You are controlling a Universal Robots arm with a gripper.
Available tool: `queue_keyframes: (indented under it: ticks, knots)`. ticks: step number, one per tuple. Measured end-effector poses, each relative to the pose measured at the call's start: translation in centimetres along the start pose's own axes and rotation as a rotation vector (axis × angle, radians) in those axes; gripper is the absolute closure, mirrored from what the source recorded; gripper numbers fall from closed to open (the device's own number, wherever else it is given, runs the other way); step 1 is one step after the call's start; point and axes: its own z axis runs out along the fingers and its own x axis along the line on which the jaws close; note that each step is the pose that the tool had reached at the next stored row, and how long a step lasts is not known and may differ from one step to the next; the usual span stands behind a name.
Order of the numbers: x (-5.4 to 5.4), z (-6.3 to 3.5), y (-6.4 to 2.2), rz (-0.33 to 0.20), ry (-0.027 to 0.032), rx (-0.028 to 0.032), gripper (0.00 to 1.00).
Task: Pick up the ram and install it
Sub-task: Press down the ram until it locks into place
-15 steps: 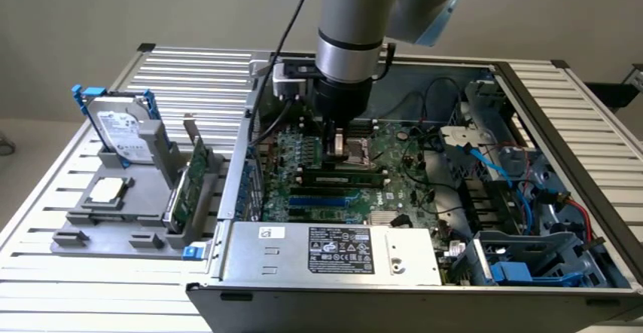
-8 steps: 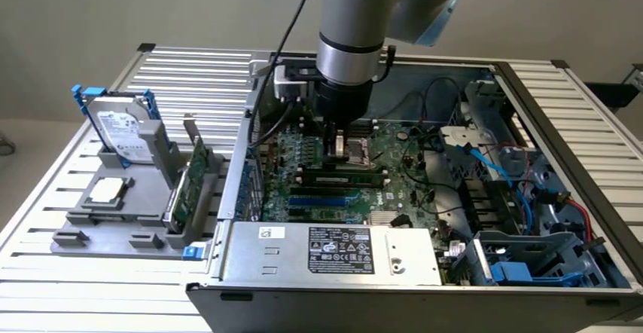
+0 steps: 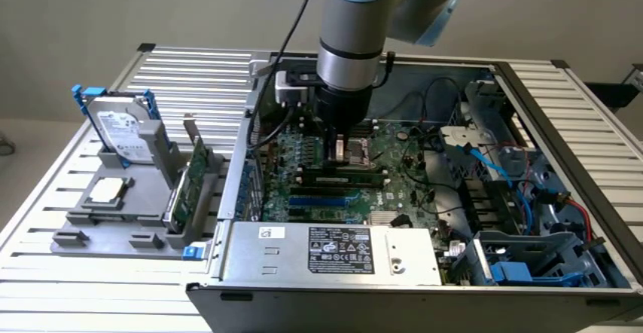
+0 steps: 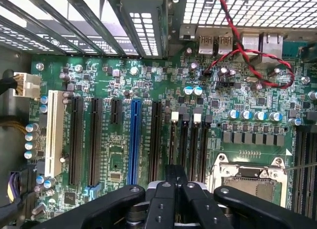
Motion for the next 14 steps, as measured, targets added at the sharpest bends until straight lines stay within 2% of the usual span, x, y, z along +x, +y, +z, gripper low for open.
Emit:
queue_keyframes:
  ticks: [7,11,12,14]
  knots:
    - [-0.2,0.51,-0.04,0.0,0.0025,-0.0005,0.89]
    - [-0.2,0.3,-0.08,0.0,0.0026,-0.0014,0.89]
    - [-0.2,0.05,-0.16,0.0,0.0021,-0.003,0.89]
    - [-0.1,-0.68,-0.46,0.0,0.0044,-0.0121,0.89]
